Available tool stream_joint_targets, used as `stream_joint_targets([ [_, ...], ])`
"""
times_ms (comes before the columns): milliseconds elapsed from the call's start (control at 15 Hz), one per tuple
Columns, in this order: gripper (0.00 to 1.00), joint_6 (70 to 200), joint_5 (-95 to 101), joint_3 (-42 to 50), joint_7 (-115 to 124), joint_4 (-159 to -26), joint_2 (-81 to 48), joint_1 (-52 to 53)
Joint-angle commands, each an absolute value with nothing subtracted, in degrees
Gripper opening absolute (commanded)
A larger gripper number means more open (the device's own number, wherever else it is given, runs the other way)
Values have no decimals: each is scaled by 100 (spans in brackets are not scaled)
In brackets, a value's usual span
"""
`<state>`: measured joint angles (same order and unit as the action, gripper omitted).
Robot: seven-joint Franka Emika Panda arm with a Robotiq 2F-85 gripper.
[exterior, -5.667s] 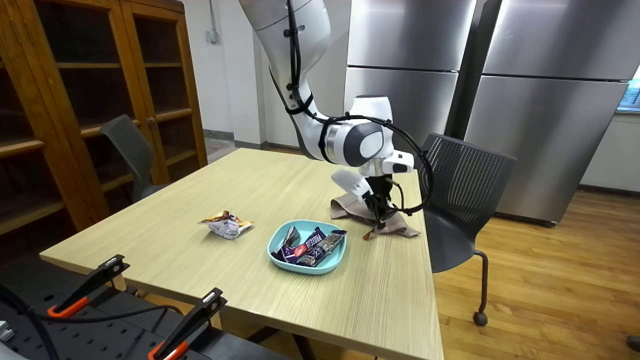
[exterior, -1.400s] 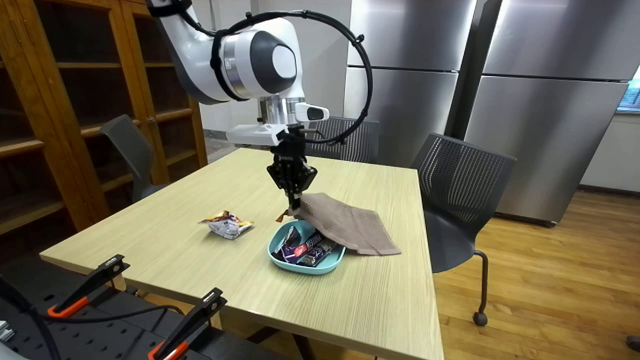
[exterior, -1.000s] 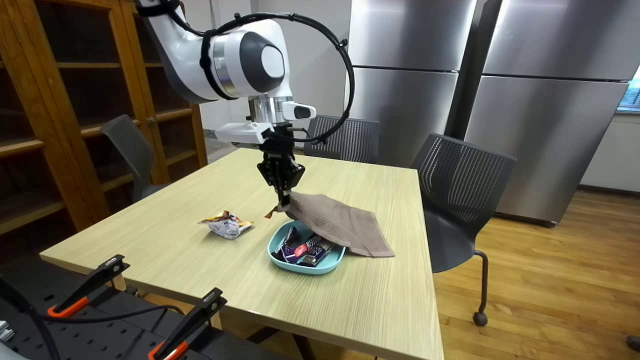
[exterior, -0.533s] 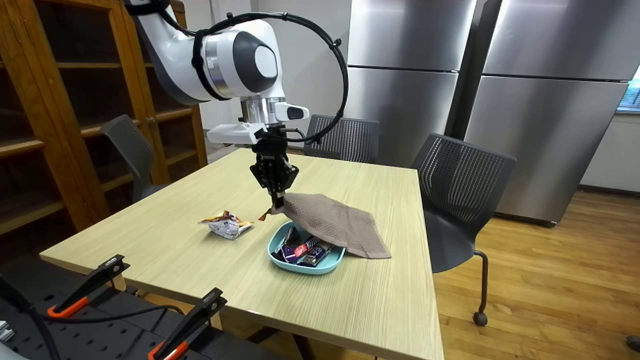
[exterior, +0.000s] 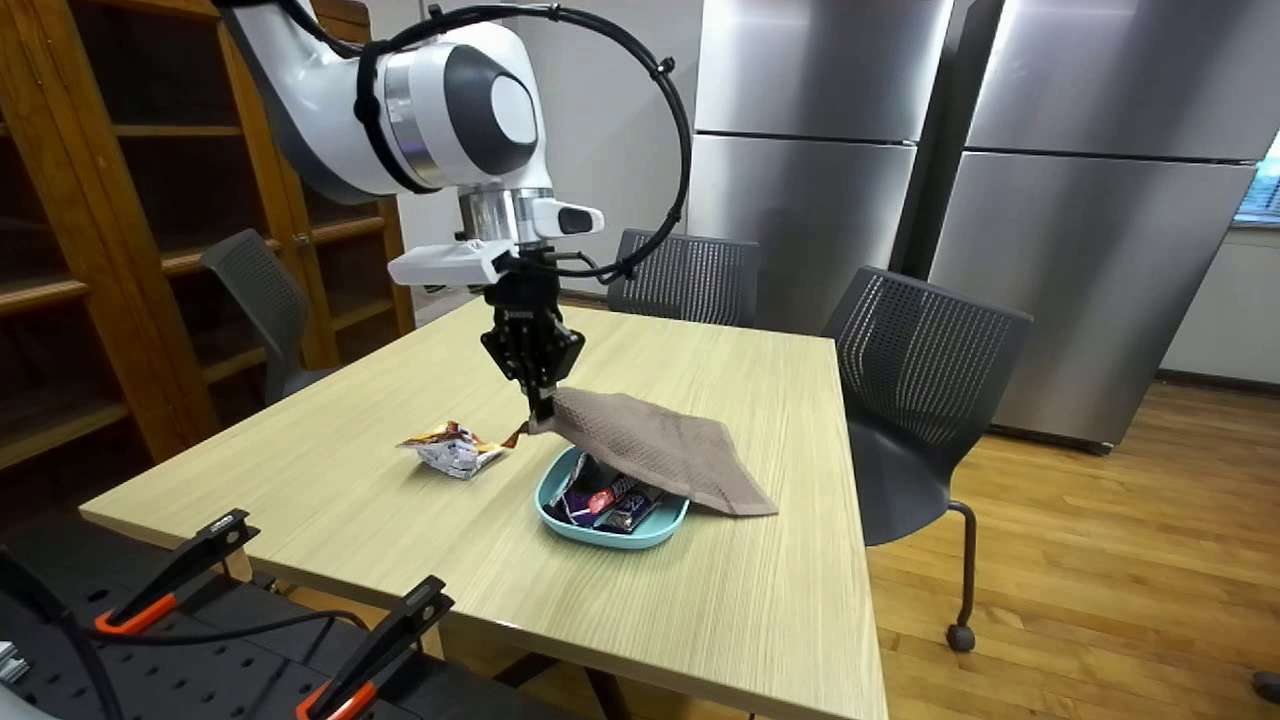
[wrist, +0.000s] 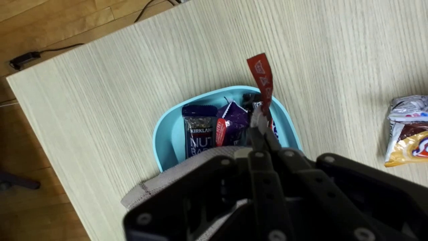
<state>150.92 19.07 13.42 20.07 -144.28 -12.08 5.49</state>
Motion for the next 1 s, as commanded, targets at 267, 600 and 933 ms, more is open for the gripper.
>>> stream_joint_targets([
  [267,1,14787,1913,1118,1990,-14948,-584,370],
  [600,1,14696,1799,992,1931,-15090,-538,326],
  [933,1,14614,1945,975,1972,-15206,-459,290],
])
